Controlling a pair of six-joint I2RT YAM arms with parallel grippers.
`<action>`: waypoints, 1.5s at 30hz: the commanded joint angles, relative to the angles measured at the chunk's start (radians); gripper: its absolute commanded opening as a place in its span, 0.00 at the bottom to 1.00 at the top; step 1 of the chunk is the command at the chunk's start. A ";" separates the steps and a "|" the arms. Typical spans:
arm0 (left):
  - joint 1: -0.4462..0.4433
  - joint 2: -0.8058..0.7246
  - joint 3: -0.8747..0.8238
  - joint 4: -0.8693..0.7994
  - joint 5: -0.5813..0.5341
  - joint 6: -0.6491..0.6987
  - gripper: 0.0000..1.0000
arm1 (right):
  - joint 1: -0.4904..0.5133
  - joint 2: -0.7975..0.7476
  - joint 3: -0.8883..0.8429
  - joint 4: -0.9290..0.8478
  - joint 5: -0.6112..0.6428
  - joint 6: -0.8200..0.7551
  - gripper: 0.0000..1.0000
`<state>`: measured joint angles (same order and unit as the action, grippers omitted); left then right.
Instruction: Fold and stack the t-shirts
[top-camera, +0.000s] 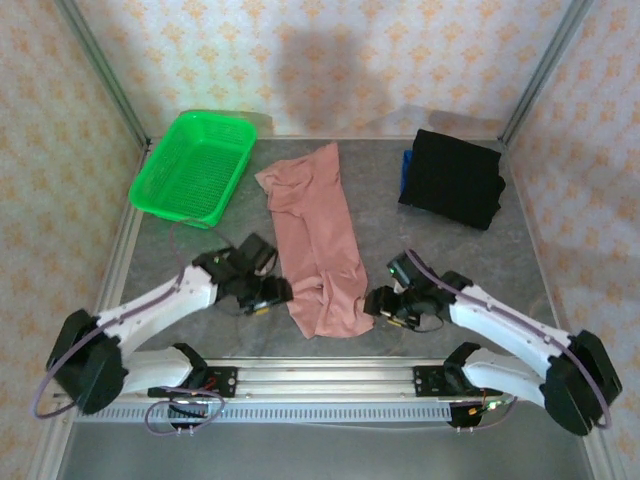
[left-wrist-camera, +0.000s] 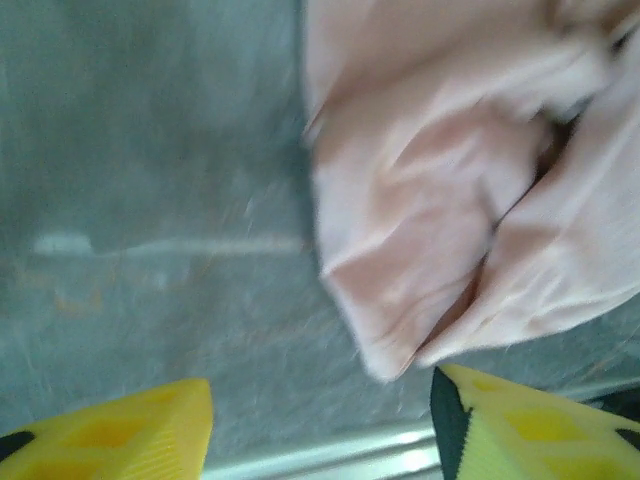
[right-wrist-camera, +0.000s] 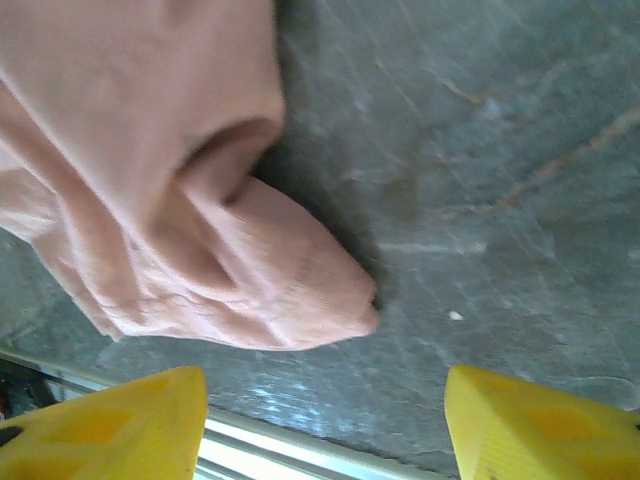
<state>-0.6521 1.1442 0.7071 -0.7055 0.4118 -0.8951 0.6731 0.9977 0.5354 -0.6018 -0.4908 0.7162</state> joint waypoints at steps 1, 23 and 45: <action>-0.071 -0.113 -0.090 0.153 0.007 -0.156 0.56 | -0.003 -0.131 -0.111 0.093 0.023 0.084 0.61; -0.172 0.105 -0.263 0.702 0.003 -0.323 0.46 | 0.009 0.028 -0.144 0.323 -0.036 0.031 0.51; -0.228 0.252 -0.225 0.613 -0.040 -0.293 0.05 | 0.074 0.245 -0.123 0.510 -0.020 0.097 0.32</action>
<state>-0.8711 1.3918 0.4839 0.0093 0.4248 -1.2098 0.7124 1.1744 0.4084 -0.2733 -0.5049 0.7887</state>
